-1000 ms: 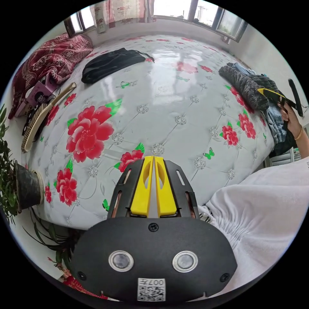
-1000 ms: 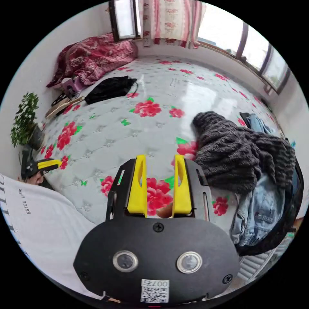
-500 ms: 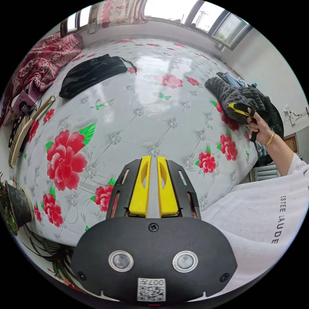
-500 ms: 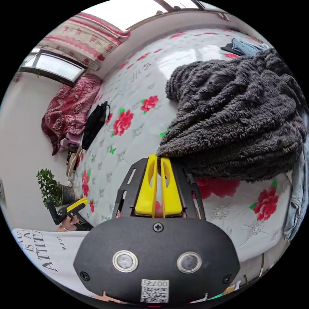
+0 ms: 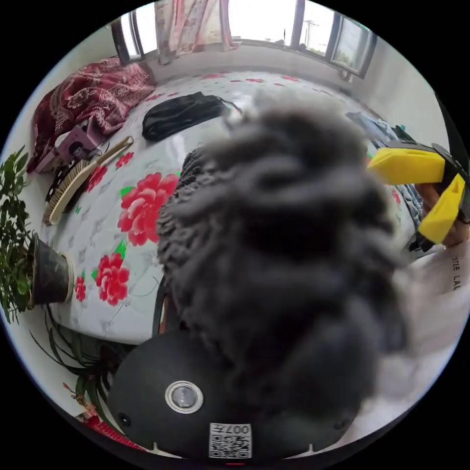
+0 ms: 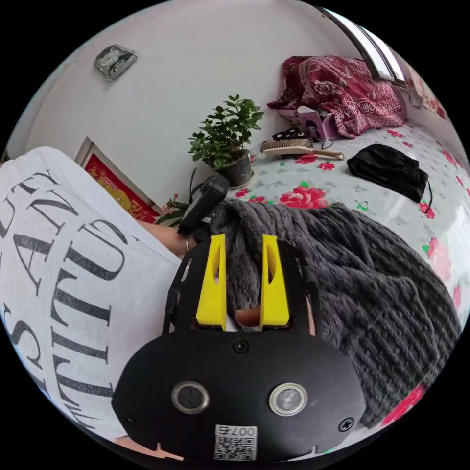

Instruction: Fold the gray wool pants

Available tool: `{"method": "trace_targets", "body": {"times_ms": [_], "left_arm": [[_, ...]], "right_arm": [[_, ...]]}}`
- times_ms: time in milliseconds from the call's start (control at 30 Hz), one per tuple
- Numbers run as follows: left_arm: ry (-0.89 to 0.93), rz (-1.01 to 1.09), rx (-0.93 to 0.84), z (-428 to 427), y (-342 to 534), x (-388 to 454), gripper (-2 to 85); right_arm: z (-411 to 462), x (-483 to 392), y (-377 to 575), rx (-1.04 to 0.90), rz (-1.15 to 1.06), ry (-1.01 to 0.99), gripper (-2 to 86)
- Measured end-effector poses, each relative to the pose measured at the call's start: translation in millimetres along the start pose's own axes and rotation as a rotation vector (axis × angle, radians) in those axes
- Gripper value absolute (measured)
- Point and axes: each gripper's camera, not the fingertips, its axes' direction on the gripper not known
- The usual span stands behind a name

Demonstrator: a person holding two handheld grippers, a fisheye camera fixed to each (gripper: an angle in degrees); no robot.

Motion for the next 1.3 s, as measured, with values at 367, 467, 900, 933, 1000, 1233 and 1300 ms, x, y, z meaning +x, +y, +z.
{"method": "trace_targets", "body": {"times_ms": [367,467,900,933,1000,1233,1300], "left_arm": [[0.137,-0.182,0.027,-18,66,-51,10.5],[0.083,-0.134,-0.047,15,29,-27,6.4],[0.046,-0.204,0.31,-85,-163,-76,-0.9],[0.014,-0.163,0.375,-116,-170,-77,-0.9],[-0.051,-0.062,0.432,-155,-173,-70,-0.9],[-0.318,0.533,0.181,-191,-108,5,-0.3],[-0.295,0.611,0.04,-163,-96,29,0.4]], "right_arm": [[-99,143,203,0.033,0.819,0.571,10.8],[-112,176,214,0.043,0.916,0.655,11.2],[-223,180,71,0.254,0.586,0.624,1.2],[-243,169,66,0.312,0.558,0.635,0.9],[-312,121,60,0.508,0.459,0.694,0.5],[-411,38,147,0.667,0.458,0.86,0.5],[-406,56,194,0.585,0.615,0.839,0.8]]}}
